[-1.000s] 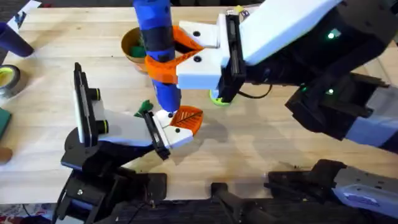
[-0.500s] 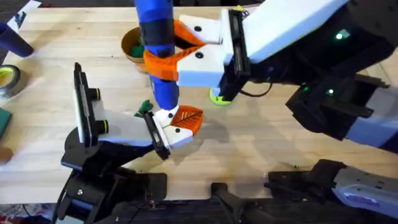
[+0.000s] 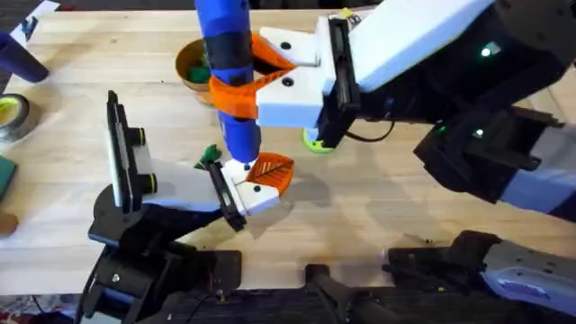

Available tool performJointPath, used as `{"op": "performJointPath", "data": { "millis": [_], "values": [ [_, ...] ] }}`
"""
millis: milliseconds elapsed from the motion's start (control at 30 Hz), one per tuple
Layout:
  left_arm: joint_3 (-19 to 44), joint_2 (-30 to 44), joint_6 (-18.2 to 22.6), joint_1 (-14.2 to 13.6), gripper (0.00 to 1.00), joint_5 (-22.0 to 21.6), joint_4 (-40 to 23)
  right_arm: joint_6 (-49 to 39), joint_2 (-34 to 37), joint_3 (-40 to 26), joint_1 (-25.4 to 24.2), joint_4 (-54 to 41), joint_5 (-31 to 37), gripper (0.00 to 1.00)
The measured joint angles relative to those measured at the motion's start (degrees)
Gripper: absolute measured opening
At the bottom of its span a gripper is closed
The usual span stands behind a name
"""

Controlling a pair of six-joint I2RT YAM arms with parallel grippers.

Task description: Pick up the gripper from the table and insert it into the empty holder that is missing its gripper. Then pick up a screw, insert it into the mounting hole, and use the screwdriver to tighten it. Finally, clean up the table by picking up the vegetable and placing it into the bucket.

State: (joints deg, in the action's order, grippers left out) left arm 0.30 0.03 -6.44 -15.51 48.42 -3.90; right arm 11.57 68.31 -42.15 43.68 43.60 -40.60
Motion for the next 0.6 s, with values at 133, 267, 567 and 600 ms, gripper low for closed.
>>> {"op": "performJointPath", "data": {
  "millis": [133, 267, 567, 600],
  "values": [
    [0.0, 0.0, 0.0, 0.0, 0.016, 0.0, 0.0, 0.0, 0.0, 0.0, 0.0, 0.0, 0.0, 0.045],
    [0.0, 0.0, 0.0, 0.0, 0.016, 0.0, 0.0, 0.0, 0.0, 0.0, 0.0, 0.0, 0.0, 0.044],
    [0.0, 0.0, 0.0, 0.0, 0.016, 0.0, 0.0, 0.0, 0.0, 0.0, 0.0, -1.2, 0.0, 0.045],
    [0.0, 0.0, 0.0, 0.0, 0.016, 0.0, 0.0, 0.0, 0.0, 0.0, 0.0, -1.2, 0.0, 0.045]
  ]
}}
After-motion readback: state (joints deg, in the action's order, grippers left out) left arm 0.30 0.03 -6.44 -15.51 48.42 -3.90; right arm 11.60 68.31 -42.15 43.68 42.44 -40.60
